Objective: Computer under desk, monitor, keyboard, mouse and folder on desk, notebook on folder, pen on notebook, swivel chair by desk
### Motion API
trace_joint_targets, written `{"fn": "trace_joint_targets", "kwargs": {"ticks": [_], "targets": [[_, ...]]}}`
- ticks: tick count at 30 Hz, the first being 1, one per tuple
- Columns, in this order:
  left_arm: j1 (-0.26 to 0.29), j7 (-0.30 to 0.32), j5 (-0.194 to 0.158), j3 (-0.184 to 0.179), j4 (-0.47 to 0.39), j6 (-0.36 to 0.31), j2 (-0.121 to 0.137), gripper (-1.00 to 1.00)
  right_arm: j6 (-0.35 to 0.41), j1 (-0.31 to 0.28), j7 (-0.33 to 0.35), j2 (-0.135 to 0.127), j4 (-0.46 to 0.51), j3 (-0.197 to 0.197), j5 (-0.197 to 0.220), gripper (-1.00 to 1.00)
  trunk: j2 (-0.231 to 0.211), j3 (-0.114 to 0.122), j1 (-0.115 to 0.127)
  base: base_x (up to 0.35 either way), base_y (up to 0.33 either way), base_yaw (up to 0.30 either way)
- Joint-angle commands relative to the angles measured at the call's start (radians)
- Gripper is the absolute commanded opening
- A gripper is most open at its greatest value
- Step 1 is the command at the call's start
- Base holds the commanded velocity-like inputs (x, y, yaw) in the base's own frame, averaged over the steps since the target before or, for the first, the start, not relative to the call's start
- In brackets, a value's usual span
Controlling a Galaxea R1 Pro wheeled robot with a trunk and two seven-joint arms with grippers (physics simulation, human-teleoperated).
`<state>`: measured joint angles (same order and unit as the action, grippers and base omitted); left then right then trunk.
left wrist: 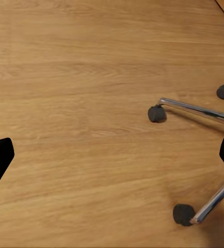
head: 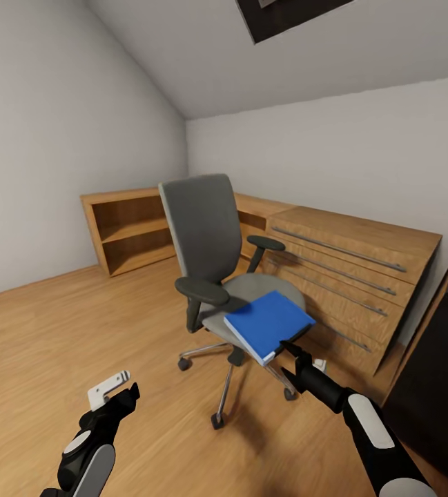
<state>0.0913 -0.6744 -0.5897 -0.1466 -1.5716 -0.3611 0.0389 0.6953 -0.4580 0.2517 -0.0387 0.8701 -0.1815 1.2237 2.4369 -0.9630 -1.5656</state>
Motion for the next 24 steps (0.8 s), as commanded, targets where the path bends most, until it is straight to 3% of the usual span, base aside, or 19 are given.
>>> {"fn": "trace_joint_targets", "kwargs": {"ticks": [1, 18, 24], "targets": [[0.001, -0.008, -0.006, -0.002, -0.001, -0.002, 0.001, 1.0, 0.006, -0.001, 0.003, 0.0, 0.0, -0.003, -0.001, 1.0, 0.0, -0.001, 0.0, 0.077, 0.0, 0.0], [0.001, -0.008, -0.004, -0.002, -0.001, -0.002, -0.001, 1.0, 0.004, -0.001, 0.003, 0.0, -0.002, -0.003, -0.001, 1.0, 0.0, -0.001, 0.0, 0.009, 0.0, 0.0], [0.001, -0.01, -0.003, -0.009, -0.002, 0.0, -0.003, 1.0, 0.004, -0.001, -0.004, 0.0, -0.002, -0.002, -0.001, 1.0, 0.042, -0.02, -0.023, 0.0, 0.0, 0.0]]}}
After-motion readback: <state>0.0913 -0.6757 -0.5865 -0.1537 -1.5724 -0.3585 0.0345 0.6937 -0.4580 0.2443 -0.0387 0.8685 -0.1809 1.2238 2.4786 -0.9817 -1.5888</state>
